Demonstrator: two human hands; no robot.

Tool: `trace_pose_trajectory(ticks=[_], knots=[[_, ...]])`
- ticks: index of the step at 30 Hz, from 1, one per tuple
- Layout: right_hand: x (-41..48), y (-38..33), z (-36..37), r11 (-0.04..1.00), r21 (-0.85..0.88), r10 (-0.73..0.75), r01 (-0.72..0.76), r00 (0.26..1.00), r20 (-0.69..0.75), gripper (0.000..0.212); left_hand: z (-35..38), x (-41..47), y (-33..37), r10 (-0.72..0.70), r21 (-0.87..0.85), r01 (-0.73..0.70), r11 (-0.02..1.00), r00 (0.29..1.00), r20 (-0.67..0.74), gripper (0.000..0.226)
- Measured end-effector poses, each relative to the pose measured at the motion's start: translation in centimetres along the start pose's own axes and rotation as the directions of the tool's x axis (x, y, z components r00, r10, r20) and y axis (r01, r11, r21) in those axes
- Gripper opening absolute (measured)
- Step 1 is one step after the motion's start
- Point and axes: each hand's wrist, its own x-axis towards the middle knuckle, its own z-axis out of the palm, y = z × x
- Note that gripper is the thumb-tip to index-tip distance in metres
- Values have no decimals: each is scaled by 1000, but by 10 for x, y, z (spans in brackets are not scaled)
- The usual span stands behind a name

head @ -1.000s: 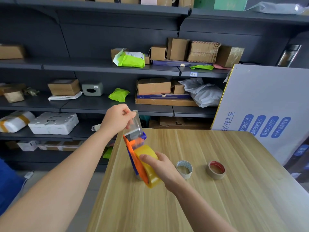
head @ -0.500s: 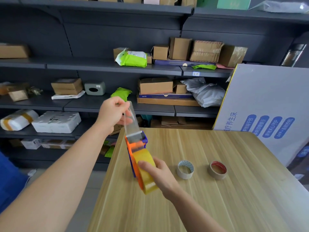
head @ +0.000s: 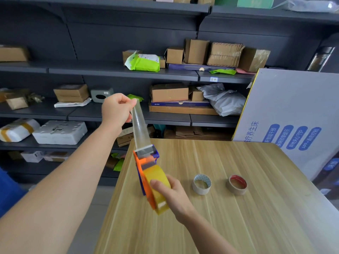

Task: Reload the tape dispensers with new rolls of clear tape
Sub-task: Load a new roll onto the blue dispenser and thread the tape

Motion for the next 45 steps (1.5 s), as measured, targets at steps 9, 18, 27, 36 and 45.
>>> trace_pose_trajectory(ticks=[9, 18, 27, 36, 45], knots=[[0, -1, 0, 1000, -19, 0, -1, 1000, -17, 52, 2, 5, 11, 57, 30, -58, 998, 998, 38, 20], [2, -25, -10, 999, 7, -50, 50, 999, 18, 40, -11, 24, 14, 23, 80, -15, 997, 994, -103, 25], [7, -25, -18, 1000, -12, -27, 28, 997, 67, 48, -25, 30, 24, 5, 47, 2, 999, 988, -152, 22], [6, -30, -22, 989, -57, -132, 134, 990, 48, 33, -30, 31, 21, -145, -109, 127, 986, 973, -179, 23], [0, -31, -18, 989, -63, -136, 135, 991, -7, 55, -34, 31, -7, -304, -85, 295, 952, 941, -146, 25]])
